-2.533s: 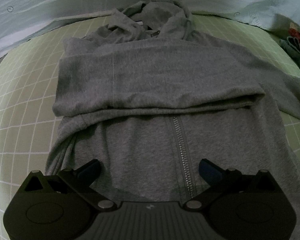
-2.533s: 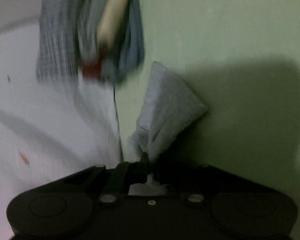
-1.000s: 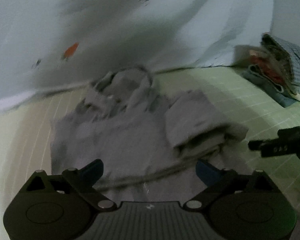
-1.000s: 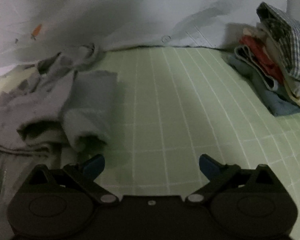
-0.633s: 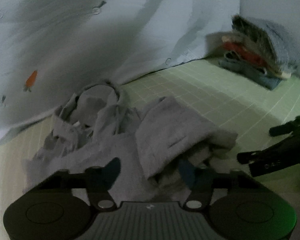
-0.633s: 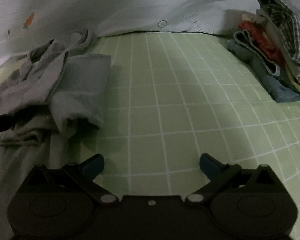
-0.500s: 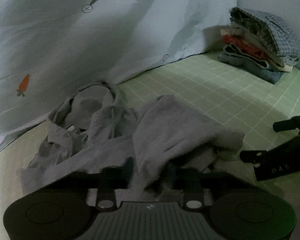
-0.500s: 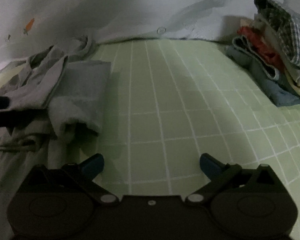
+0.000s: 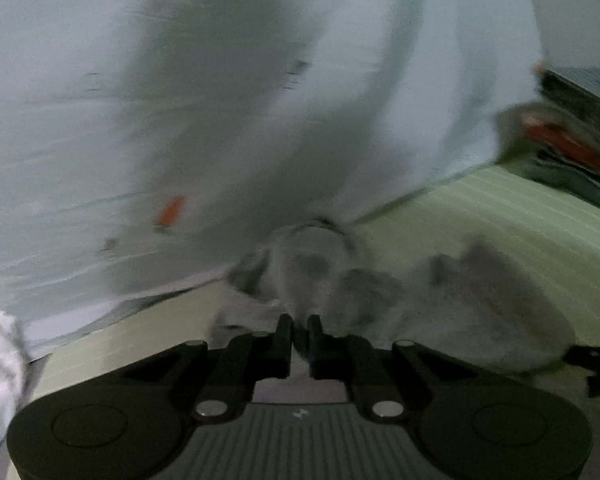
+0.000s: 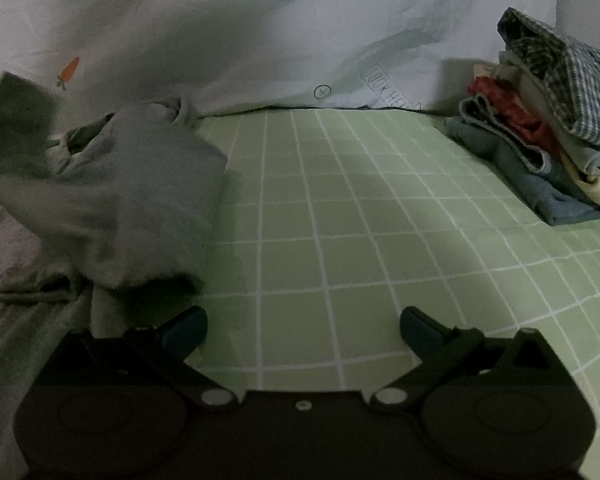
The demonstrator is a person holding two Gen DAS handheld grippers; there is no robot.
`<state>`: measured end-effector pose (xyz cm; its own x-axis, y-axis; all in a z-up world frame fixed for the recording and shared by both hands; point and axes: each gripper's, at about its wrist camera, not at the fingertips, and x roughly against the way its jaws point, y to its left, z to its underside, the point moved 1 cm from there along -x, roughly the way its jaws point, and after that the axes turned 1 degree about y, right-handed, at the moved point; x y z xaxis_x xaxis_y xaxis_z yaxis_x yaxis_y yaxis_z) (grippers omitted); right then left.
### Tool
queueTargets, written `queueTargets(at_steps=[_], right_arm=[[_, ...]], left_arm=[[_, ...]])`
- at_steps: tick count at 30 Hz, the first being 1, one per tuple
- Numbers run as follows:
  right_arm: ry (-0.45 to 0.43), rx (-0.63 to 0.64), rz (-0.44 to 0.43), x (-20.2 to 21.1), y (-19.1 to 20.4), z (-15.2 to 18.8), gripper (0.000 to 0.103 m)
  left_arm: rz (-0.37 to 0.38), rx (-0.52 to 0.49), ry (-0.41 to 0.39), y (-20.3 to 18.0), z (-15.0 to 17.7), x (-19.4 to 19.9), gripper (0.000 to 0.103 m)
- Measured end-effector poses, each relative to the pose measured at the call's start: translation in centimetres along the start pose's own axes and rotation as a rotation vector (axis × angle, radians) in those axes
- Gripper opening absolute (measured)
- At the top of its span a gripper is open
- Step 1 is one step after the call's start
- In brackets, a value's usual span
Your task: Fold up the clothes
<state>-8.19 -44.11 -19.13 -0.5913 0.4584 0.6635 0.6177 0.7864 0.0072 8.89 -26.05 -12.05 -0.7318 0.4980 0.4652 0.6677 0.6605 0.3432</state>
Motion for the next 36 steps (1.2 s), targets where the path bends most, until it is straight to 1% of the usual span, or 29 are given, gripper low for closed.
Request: queueTargets(at_steps=[4,5,7,10,13,14,16,18,19,20,23,24,25,26,31,33,35,36], right_arm=[[-0.007,0.0,-0.001,0.0,0.0,0.1,0.103],[-0.008,0.0,-0.002,0.0,0.0,0.1,0.103],[-0.01,0.0,-0.002,0.0,0.0,0.2,0.103],[-0.013,0.0,-0.002,0.0,0.0,0.2,0.103],[-0.015,0.001,-0.003,0.0,-0.1,0.2,0.103],[-0.015,0.001,-0.003,0.0,-0.1,0.2,0.103],[-0.016,0.001,-0.004,0.0,-0.1,0.2,0.103],[-0.016,0.001,-0.005,-0.1,-0.1,0.2,0.103],[-0.016,0.001,-0.005,0.0,-0.1,0.2,0.103],[-0.016,0.002,-0.005,0.0,-0.1,0.2,0.103],[-0.017,0.001,-0.006,0.0,-0.1,0.2,0.103],[-0.017,0.001,-0.006,0.0,-0.1,0.2,0.103],[-0.017,0.001,-0.006,0.0,-0.1,0.2,0.103],[-0.017,0.001,-0.006,0.0,-0.1,0.2,0.103],[-0.018,0.001,-0.006,-0.1,-0.1,0.2,0.103],[-0.018,0.001,-0.006,-0.1,-0.1,0.2,0.103],[-0.018,0.001,-0.007,-0.1,-0.1,0.2,0.103],[-0.018,0.001,-0.007,-0.1,-0.1,0.2,0.103]], left_arm=[[-0.11,0.046,-0.005,3.2,-0.1,0.5,0.008],[-0.136,0.054,-0.006,3.9,-0.1,0.6,0.004],[-0.187,0.06,-0.006,5.3,0.1,0.7,0.004],[-0.243,0.082,0.005,7.3,0.3,0.9,0.004],[-0.254,0.134,0.046,9.0,0.9,0.5,0.004],[-0.241,0.165,0.064,9.4,1.2,0.5,0.006],[-0.182,0.269,0.102,10.3,2.0,0.3,0.008],[-0.128,0.385,0.14,10.8,3.0,0.1,0.015],[-0.107,0.431,0.161,10.9,3.5,-0.1,0.025],[-0.093,0.465,0.182,10.8,4.0,-0.4,0.03],[-0.079,0.489,0.237,10.1,5.2,-1.2,0.058],[-0.073,0.494,0.251,9.9,5.5,-1.5,0.064],[-0.067,0.5,0.263,9.7,5.8,-1.7,0.074],[-0.062,0.508,0.271,9.5,6.1,-1.9,0.076],[-0.043,0.549,0.324,9.4,7.0,-3.4,0.076],[-0.027,0.554,0.331,9.4,7.2,-3.8,0.068],[-0.021,0.536,0.323,9.4,7.1,-3.8,0.047],[-0.032,0.515,0.316,9.3,7.0,-3.6,0.04]])
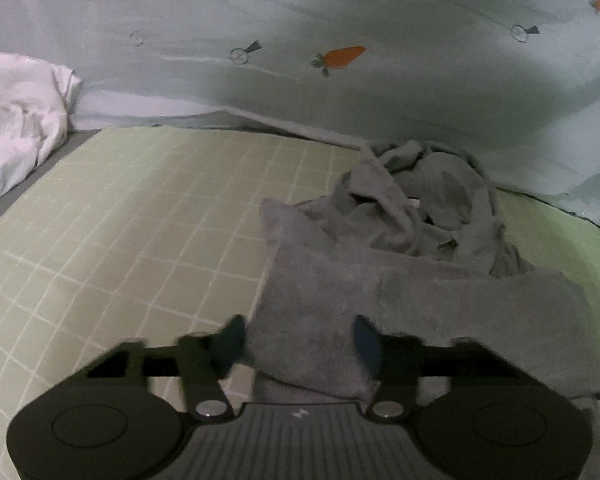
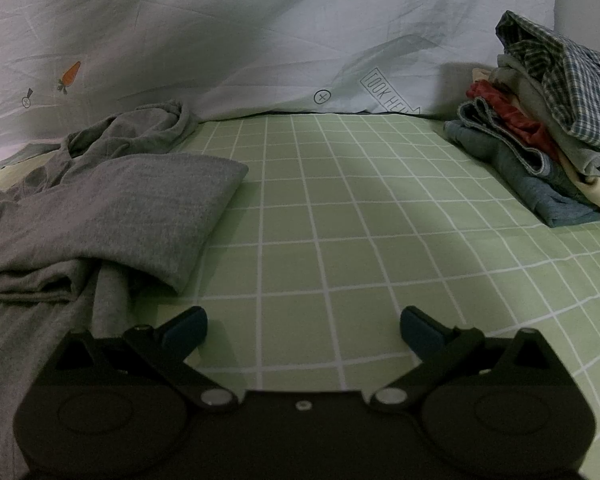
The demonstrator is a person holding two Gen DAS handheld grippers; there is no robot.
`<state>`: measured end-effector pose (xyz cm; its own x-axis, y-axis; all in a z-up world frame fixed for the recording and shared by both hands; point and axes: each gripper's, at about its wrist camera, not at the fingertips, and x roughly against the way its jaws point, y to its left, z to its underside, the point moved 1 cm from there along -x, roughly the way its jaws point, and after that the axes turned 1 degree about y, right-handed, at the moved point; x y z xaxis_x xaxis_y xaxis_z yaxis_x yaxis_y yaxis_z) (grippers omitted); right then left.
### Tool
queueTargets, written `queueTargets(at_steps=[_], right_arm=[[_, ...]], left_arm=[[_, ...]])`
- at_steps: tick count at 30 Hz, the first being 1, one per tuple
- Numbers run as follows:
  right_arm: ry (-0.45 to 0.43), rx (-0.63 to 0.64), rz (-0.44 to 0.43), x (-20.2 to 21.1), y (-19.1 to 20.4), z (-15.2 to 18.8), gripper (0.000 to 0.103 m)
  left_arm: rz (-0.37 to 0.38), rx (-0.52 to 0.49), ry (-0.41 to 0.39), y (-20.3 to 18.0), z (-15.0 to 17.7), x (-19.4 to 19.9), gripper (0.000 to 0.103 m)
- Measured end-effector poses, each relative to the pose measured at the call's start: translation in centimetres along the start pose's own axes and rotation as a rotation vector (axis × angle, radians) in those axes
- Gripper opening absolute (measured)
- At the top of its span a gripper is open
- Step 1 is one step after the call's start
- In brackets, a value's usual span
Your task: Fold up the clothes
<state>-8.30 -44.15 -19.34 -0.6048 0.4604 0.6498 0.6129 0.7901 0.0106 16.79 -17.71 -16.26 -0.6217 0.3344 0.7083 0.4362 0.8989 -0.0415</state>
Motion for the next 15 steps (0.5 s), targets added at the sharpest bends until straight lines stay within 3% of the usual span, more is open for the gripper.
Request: queueTargets(at_steps=[1,4,15], right_arm=[[0.0,0.0,0.0,0.0,0.0,0.0,0.103],[0.0,0.001,-0.002,0.0,0.0,0.0,0.103],[0.001,0.001,-0.006,0.0,0.0,-0.1,0.103]], left_arm=[[-0.009,-0.016,-0.009,0.0,0.0,0.2,0.024],[-0.03,-0.027,-0.038,0.5,-0.4,0.8,0.004],[-0.077,-0.044,-0.205,1.3,-3.4,4.9,0.001]])
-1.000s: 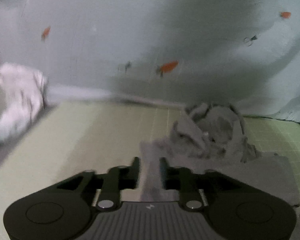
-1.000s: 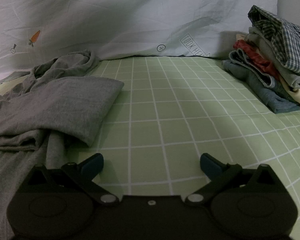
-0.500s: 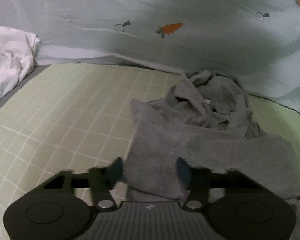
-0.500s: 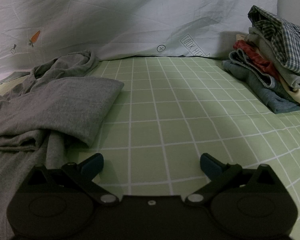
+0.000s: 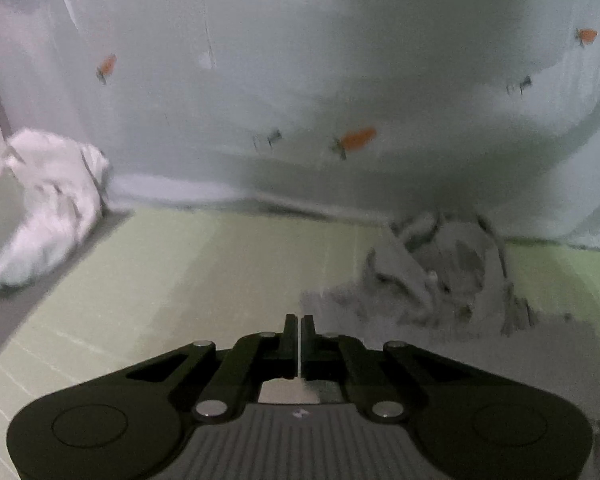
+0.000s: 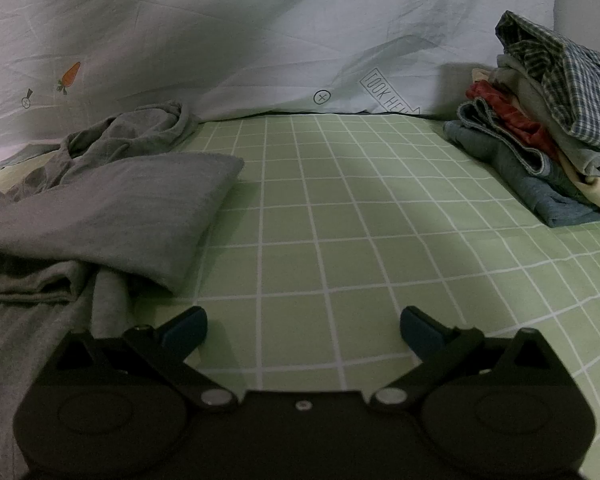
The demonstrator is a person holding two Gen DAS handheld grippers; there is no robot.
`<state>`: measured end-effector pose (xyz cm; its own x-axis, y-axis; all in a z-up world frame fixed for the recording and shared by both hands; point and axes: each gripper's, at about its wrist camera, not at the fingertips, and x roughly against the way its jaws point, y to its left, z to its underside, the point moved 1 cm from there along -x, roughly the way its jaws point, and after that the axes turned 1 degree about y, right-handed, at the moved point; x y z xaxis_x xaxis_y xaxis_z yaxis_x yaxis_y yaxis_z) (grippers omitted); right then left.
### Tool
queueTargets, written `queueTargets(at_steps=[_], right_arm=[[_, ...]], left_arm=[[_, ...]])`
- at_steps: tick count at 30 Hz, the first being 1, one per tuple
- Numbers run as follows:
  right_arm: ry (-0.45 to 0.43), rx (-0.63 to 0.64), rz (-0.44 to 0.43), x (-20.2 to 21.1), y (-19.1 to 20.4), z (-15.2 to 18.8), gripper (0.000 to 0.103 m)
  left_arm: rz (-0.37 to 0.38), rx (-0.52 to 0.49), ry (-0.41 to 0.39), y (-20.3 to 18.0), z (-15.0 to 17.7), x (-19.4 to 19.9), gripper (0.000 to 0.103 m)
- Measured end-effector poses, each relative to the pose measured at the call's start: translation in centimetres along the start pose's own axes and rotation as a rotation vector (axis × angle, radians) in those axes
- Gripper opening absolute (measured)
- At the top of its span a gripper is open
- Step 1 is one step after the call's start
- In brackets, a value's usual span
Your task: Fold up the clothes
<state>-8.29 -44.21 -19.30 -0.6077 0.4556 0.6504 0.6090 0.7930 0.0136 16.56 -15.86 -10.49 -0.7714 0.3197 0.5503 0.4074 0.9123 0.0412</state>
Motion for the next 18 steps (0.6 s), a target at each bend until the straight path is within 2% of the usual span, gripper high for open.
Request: queueTargets(at_steps=[4,8,9,10,11,12,13,14,16,18], right_arm=[[0.0,0.0,0.0,0.0,0.0,0.0,0.103],[0.0,0.0,-0.001,0.0,0.0,0.0,0.103],[0.0,0.0,-0.001,0.0,0.0,0.0,0.103],[0.0,0.0,-0.001,0.0,0.0,0.0,0.103],[0.0,0.0,-0.001,0.0,0.0,0.0,0.103],[0.0,0.0,-0.001,0.0,0.0,0.0,0.103],[0.0,-0.001,0.0,0.0,0.0,0.0,0.103],[0.0,-0.001,0.0,0.0,0.0,0.0,0.103],[0.0,-0.001,0.0,0.0,0.0,0.0,0.103],[0.0,-0.002,0.001,0.0,0.0,0.0,0.103]], left_arm=[[-0.016,0.012,-0.051,0.9,-1.9,0.9,0.001],[-0.011,0.067,0.008,1.8,-2.0,-0.1,0.004],[-0.003,0.077,0.034,1.9,-1.6,-0.5,0.012],[0.01,0.083,0.06,1.8,-1.2,-0.8,0.025],[0.03,0.081,0.088,1.6,-0.6,-1.2,0.044],[0.049,0.077,0.118,1.3,0.0,-1.6,0.054],[0.061,0.069,0.138,1.0,0.5,-1.9,0.073],[0.067,0.057,0.15,0.5,1.1,-2.2,0.083],[0.076,0.031,0.179,-0.3,2.2,-3.0,0.089],[0.086,0.013,0.219,-1.1,3.0,-3.9,0.089]])
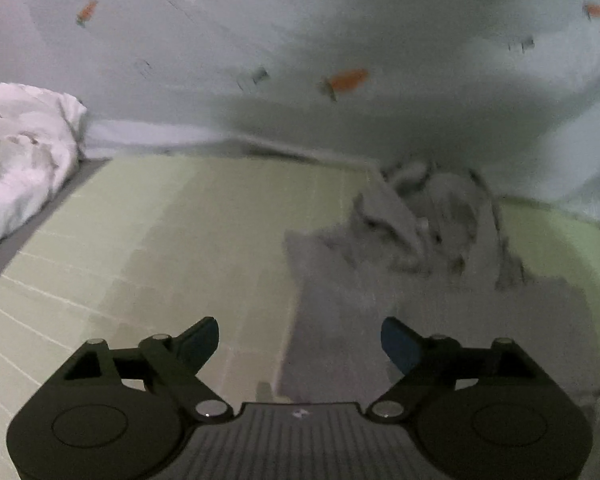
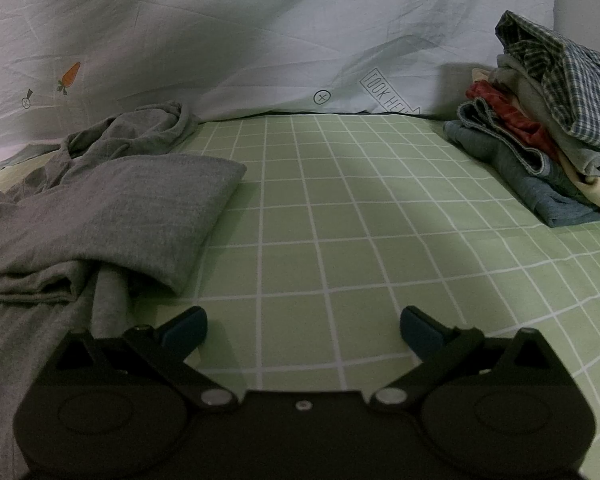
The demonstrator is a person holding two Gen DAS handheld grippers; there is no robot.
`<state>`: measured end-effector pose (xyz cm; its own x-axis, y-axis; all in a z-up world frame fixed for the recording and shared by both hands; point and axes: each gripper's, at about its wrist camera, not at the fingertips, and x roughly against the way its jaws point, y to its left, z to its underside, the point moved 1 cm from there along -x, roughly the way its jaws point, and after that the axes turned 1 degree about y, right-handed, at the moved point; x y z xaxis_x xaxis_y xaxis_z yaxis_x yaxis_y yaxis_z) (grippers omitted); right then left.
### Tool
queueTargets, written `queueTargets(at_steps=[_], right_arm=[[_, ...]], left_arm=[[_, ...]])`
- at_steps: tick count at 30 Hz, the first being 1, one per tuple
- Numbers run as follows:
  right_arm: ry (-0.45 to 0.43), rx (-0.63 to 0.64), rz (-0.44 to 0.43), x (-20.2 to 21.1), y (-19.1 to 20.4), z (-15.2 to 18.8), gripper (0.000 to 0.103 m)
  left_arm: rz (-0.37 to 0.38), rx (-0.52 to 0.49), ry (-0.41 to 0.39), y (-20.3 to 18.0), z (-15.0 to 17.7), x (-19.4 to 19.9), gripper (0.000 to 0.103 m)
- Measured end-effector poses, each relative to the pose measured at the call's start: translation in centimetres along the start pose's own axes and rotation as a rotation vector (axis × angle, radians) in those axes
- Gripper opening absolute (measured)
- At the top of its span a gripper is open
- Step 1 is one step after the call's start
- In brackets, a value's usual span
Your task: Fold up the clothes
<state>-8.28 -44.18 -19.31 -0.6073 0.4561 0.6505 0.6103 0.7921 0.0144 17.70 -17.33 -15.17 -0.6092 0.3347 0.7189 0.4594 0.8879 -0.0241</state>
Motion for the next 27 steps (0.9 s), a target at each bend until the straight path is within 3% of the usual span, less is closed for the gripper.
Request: queueTargets(at_steps=[6,7,8,9,10,11,17,19,21,23,26,27], right_arm=[[0.001,-0.001,-0.002,0.0,0.0,0.0,0.103],[0.001,-0.001,-0.003,0.0,0.0,0.0,0.103],[0.001,-0.001,-0.003,0.0,0.0,0.0,0.103],[0.001,-0.001,-0.003,0.0,0.0,0.0,0.103],[0.002,-0.001,-0.004,0.0,0.0,0.0,0.103],[0.002,-0.001,-0.004,0.0,0.0,0.0,0.103],[0.002,0.0,-0.005,0.0,0.0,0.0,0.103],[0.001,0.0,-0.006,0.0,-0.1,0.0,0.103],[0.001,0.0,-0.004,0.0,-0.1,0.0,0.103],[0.001,0.0,-0.003,0.0,-0.1,0.0,0.103],[0.001,-0.001,0.0,0.0,0.0,0.0,0.103],[0.001,-0.001,0.0,0.0,0.0,0.0,0.103]], left_arm=[[0.052,0.037,0.025,-0.8,0.3,-1.5,0.085],[0.048,0.029,0.016,-1.0,0.3,-1.4,0.07],[0.036,0.011,0.012,-1.3,0.3,-1.3,0.049],[0.019,-0.013,0.013,-1.6,0.2,-1.3,0.038],[0.005,-0.037,0.015,-1.8,0.2,-1.2,0.01],[0.001,-0.055,0.017,-1.9,0.2,-1.2,0.001],[-0.015,-0.06,-0.006,-1.7,-0.2,-0.2,0.0],[-0.017,-0.041,0.006,-1.3,-0.3,-0.2,0.005],[-0.015,-0.012,0.022,-0.9,-0.2,-0.5,0.021],[-0.019,0.001,0.04,-0.5,0.0,-0.9,0.052],[0.007,0.015,0.048,-0.2,0.1,-1.5,0.073],[0.024,0.022,0.059,-0.1,0.2,-1.8,0.075]])
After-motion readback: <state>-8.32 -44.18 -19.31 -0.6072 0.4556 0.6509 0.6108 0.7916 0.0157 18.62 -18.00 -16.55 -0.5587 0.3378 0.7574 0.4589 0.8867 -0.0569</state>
